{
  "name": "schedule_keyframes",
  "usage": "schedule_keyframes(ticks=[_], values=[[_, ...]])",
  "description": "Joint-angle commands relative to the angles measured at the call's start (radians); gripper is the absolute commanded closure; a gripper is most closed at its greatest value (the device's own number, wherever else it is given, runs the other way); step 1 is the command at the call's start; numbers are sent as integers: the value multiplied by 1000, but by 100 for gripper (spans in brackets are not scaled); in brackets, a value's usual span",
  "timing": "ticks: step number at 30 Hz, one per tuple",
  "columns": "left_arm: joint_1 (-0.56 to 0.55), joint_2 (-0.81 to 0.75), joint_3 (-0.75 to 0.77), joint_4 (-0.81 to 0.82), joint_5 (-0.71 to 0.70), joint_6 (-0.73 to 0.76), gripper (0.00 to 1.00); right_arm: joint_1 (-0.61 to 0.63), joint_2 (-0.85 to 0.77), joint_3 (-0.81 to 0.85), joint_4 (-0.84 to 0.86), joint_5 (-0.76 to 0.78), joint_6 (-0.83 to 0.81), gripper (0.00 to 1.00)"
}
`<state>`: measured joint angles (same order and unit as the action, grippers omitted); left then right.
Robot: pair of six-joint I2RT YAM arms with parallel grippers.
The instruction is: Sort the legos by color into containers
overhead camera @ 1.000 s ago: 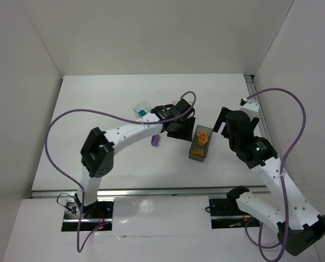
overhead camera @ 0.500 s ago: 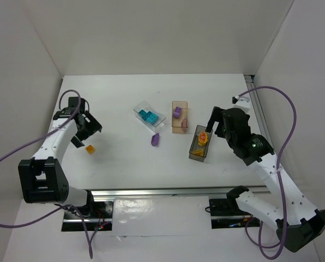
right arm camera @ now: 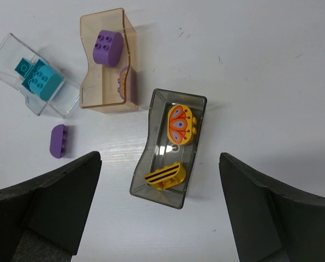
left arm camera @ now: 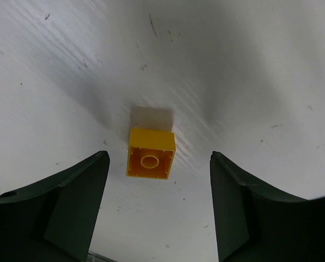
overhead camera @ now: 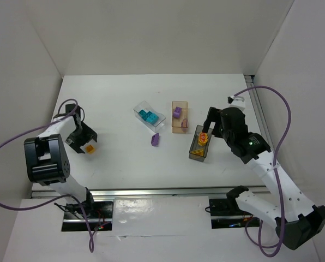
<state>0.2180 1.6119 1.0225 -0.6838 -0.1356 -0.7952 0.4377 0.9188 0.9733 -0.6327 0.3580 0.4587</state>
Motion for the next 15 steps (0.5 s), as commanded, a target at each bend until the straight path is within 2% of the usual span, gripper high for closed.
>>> schedule_keyframes(ticks=[1,3,6,12,15], values=[[-11,33,-1,21,-7,-24,20,-5,3,-5,45,-7,-8,4],[-11,46,-1,35,-7,-33,26,-5,12,-5,45,-7,-8,4],[-11,81,-12,44,2,-33,30,-5,12,-5,45,-7,-17,4],[-31,109,-1,44,2,-44,56,-5,12,4,45,-7,-17,4],[-81,74,19,35,2,-26,60,-5,12,15,36,2,-17,4]])
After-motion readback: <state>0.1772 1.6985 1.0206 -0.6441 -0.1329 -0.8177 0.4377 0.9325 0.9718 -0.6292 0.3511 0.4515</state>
